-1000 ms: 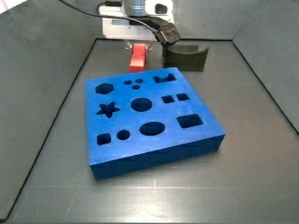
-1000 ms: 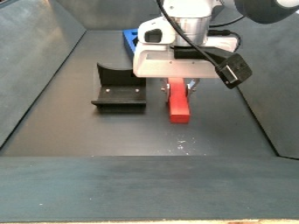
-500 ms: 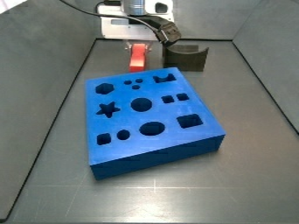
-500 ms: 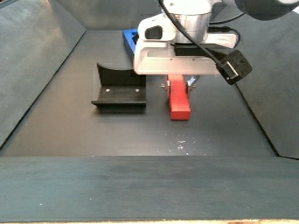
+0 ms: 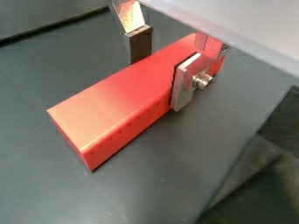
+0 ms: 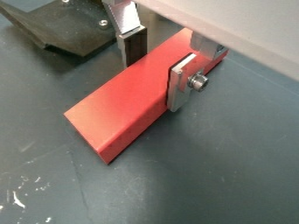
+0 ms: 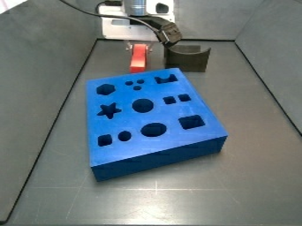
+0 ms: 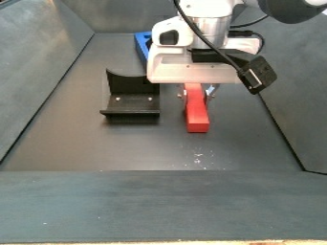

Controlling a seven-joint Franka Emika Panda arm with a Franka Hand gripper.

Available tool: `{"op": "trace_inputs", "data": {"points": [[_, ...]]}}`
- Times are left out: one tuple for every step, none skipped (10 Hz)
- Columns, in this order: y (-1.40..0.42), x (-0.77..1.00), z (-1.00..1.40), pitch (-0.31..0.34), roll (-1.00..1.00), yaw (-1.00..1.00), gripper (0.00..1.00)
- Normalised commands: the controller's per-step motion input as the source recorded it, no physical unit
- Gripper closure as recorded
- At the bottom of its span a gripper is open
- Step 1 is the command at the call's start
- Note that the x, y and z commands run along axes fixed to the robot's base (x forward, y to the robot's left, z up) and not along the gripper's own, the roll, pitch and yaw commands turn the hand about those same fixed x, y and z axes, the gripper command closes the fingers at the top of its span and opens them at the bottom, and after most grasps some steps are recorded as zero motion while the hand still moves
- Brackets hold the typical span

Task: Pick up the rectangle object. Move up. Place the rectangle object on the fixture. Regrasp the rectangle object. Move to above the board. Insert the rectangle object.
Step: Move up, then place the rectangle object on the fixture.

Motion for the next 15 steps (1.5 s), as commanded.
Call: {"op": "trace_inputs", "data": {"points": [[0.02, 0.05, 0.99, -0.024, 0.01, -0.04, 1.00], [0.02, 0.02, 0.89, -0.002, 0.02, -0.05, 1.00], [0.02, 0.00, 0.73, 0.019, 0.04, -0.04, 1.00], [0.01, -0.01, 0.60, 0.032, 0.05, -0.04, 1.00], [0.01, -0.02, 0.51, 0.039, 0.07, -0.04, 1.00], [0.01, -0.02, 0.34, 0.050, 0.09, -0.03, 1.00], [0.00, -0.03, 0.22, 0.052, 0.10, -0.03, 1.00], [0.00, 0.00, 1.00, 0.000, 0.00, 0.00, 1.00], [0.00, 0.01, 1.00, -0.007, 0.00, 0.01, 1.00], [0.00, -0.01, 1.00, 0.023, 0.02, 0.01, 1.00], [0.01, -0.01, 1.00, 0.034, 0.03, 0.00, 1.00], [0.01, -0.02, 1.00, 0.042, 0.05, -0.01, 1.00], [0.01, -0.03, 1.00, 0.048, 0.07, -0.01, 1.00], [0.01, -0.03, 1.00, 0.052, 0.08, -0.01, 1.00], [0.01, -0.03, 1.00, 0.056, 0.09, 0.00, 1.00]]}}
